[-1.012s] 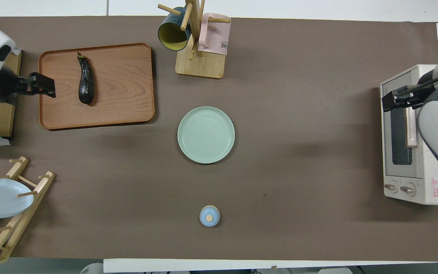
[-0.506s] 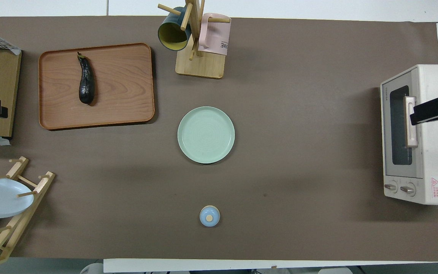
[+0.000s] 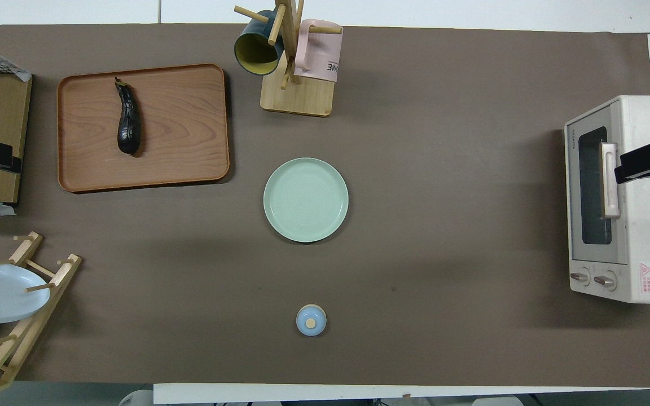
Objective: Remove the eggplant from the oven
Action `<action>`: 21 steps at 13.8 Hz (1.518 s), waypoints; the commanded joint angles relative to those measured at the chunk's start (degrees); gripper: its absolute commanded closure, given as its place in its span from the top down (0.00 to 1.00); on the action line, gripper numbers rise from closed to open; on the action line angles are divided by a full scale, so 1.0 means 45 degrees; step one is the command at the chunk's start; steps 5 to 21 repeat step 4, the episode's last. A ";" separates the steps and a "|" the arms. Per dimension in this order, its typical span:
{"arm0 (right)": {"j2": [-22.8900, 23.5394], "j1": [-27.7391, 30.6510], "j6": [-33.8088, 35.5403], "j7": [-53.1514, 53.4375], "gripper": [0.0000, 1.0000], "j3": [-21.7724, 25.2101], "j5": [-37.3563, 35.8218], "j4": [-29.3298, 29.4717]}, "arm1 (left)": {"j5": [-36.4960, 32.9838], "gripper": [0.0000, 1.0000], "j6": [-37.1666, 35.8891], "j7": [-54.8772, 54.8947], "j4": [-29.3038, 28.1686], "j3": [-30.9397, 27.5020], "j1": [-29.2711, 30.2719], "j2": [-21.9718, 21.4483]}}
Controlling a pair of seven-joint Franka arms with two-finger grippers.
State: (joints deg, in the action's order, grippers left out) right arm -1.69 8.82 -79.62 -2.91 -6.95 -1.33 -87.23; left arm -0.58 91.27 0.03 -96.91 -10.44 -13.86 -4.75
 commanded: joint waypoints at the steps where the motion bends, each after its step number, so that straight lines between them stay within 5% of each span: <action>1: 0.0122 0.0169 0.0194 0.0139 1.00 -0.0097 0.0257 0.0263 | 0.0071 1.00 -0.0438 0.0150 0.0286 0.0014 0.0072 0.0060; 21: 0.0122 0.0150 0.0155 0.0159 1.00 -0.0116 0.0257 0.0263 | 0.0071 1.00 -0.0457 0.0053 0.0305 0.0014 0.0072 0.0060</action>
